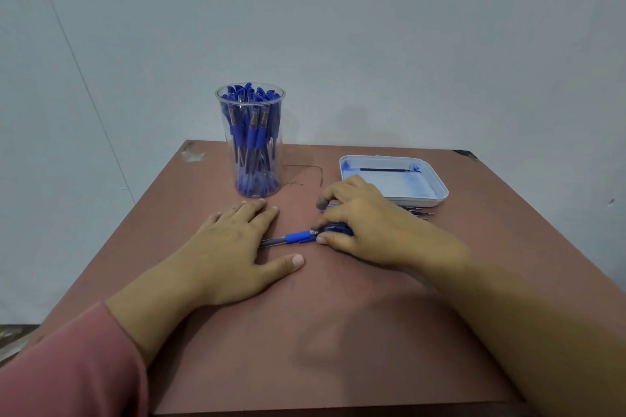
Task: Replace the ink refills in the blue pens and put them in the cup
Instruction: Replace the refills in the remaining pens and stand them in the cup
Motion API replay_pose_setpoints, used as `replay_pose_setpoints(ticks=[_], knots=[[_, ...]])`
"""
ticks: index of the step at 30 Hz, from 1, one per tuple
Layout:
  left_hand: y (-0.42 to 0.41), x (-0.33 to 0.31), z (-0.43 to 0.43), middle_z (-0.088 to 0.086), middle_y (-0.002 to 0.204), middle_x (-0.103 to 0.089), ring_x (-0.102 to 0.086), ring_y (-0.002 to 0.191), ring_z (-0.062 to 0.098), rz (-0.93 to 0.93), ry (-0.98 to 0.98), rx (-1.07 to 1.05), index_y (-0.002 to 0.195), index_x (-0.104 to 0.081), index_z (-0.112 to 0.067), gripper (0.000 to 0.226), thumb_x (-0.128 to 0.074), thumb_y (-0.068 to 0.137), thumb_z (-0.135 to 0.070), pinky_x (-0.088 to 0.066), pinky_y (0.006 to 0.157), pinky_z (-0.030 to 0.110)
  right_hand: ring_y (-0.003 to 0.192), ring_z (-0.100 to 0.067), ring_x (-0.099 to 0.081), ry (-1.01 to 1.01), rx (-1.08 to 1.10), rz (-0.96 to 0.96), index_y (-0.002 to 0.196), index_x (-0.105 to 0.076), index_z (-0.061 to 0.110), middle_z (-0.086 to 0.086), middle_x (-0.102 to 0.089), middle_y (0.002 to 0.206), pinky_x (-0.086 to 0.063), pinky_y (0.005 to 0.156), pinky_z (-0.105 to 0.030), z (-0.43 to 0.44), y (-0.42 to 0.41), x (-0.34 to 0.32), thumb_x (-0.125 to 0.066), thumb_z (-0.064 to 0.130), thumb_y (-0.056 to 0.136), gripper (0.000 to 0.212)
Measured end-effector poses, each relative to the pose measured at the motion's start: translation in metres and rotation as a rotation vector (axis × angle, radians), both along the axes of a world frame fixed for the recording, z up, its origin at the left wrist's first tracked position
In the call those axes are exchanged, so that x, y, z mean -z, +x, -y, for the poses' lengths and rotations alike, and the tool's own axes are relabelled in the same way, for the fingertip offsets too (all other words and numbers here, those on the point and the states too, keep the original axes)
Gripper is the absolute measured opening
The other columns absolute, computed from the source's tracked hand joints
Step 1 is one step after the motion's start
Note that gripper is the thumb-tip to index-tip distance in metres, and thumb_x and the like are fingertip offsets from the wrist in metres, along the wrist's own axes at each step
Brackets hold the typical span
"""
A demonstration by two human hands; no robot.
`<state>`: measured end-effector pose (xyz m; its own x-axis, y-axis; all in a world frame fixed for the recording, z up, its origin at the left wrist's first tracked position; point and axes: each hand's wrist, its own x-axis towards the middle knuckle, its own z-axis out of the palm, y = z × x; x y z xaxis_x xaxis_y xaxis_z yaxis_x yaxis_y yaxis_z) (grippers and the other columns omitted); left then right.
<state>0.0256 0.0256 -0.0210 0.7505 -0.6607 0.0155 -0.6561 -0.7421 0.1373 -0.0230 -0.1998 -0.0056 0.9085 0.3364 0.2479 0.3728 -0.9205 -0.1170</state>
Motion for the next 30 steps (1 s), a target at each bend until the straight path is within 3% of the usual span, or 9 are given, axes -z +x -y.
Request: replay_pose_setpoints(ticks=[2, 4, 6, 9, 12, 15, 20, 24, 30], knots=[[0.002, -0.001, -0.001, -0.009, 0.159, -0.015, -0.018, 0.144, 0.010, -0.006, -0.037, 0.011, 0.152, -0.018, -0.030, 0.101, -0.019, 0.070, -0.088, -0.017, 0.116, 0.030, 0.109, -0.012, -0.039, 0.003, -0.003, 0.010, 0.104, -0.071, 0.025, 0.006, -0.055, 0.115, -0.034, 0.098, -0.031, -0.005, 0.002, 0.001, -0.066, 0.039, 0.087, 0.022], [0.004, -0.002, -0.002, -0.012, 0.147, -0.038, -0.038, 0.132, 0.007, 0.020, -0.110, 0.050, 0.146, -0.036, -0.032, 0.094, -0.023, 0.070, -0.086, -0.033, 0.110, 0.028, 0.102, -0.009, -0.042, 0.062, -0.011, 0.031, 0.098, -0.070, 0.026, 0.011, -0.057, 0.104, -0.037, 0.093, -0.028, -0.007, 0.001, 0.000, -0.068, 0.036, 0.086, 0.016], [0.005, -0.005, -0.001, -0.018, 0.113, -0.060, -0.056, 0.100, 0.001, 0.048, -0.206, 0.112, 0.128, -0.056, -0.036, 0.072, -0.030, 0.075, -0.079, -0.048, 0.087, 0.026, 0.092, -0.003, -0.047, 0.202, 0.005, 0.033, 0.096, -0.068, 0.027, 0.019, -0.057, 0.089, -0.040, 0.083, -0.019, -0.007, -0.006, -0.004, -0.069, 0.034, 0.086, 0.012], [0.002, -0.011, 0.007, -0.015, 0.082, -0.063, -0.057, 0.075, 0.005, 0.077, -0.411, 0.157, 0.109, -0.067, -0.037, 0.039, -0.047, 0.085, -0.061, -0.049, 0.066, 0.031, 0.090, -0.001, -0.053, 0.401, 0.042, 0.043, 0.095, -0.069, 0.027, 0.023, -0.058, 0.082, -0.042, 0.075, -0.014, -0.002, -0.016, -0.010, -0.071, 0.031, 0.085, 0.011], [0.005, -0.021, 0.017, -0.015, 0.088, -0.067, -0.060, 0.078, 0.006, 0.125, -0.489, 0.186, 0.110, -0.068, -0.035, 0.021, -0.057, 0.092, -0.041, -0.051, 0.069, 0.033, 0.090, -0.005, -0.057, 0.506, 0.048, 0.132, 0.093, -0.069, 0.030, 0.018, -0.064, 0.086, -0.044, 0.077, -0.017, 0.008, -0.018, -0.010, -0.072, 0.030, 0.085, 0.009], [0.013, -0.030, 0.026, -0.018, 0.095, -0.069, -0.063, 0.083, 0.004, 0.113, -0.489, 0.214, 0.113, -0.064, -0.038, 0.023, -0.059, 0.091, -0.034, -0.054, 0.072, 0.032, 0.092, -0.005, -0.059, 0.525, 0.054, 0.217, 0.099, -0.068, 0.037, 0.019, -0.066, 0.092, -0.044, 0.082, -0.019, 0.016, -0.014, -0.005, -0.069, 0.032, 0.085, 0.015], [0.019, -0.017, 0.035, -0.024, 0.087, -0.064, -0.061, 0.075, 0.009, 0.022, -0.621, 0.267, 0.105, -0.062, -0.039, 0.020, -0.068, 0.086, -0.038, -0.049, 0.065, 0.022, 0.093, -0.001, -0.059, 0.532, 0.085, 0.223, 0.095, -0.070, 0.030, 0.020, -0.067, 0.092, -0.044, 0.082, -0.016, 0.019, -0.010, -0.001, -0.073, 0.026, 0.083, 0.013], [0.022, -0.007, 0.034, -0.021, 0.086, -0.065, -0.058, 0.072, 0.008, 0.035, -0.673, 0.264, 0.103, -0.063, -0.037, 0.017, -0.066, 0.087, -0.041, -0.046, 0.063, 0.020, 0.092, -0.005, -0.058, 0.546, 0.049, 0.171, 0.088, -0.061, 0.043, 0.015, -0.067, 0.093, -0.044, 0.080, -0.016, 0.014, -0.012, -0.004, -0.071, 0.024, 0.085, 0.021], [0.020, -0.009, 0.033, -0.019, 0.082, -0.067, -0.054, 0.062, 0.012, -0.026, -0.701, 0.291, 0.109, -0.068, -0.032, 0.022, -0.060, 0.089, -0.037, -0.041, 0.059, 0.014, 0.087, -0.007, -0.057, 0.505, 0.053, 0.175, 0.093, -0.068, 0.024, 0.007, -0.067, 0.092, -0.044, 0.076, -0.017, 0.012, -0.010, -0.002, -0.069, 0.022, 0.086, 0.007]])
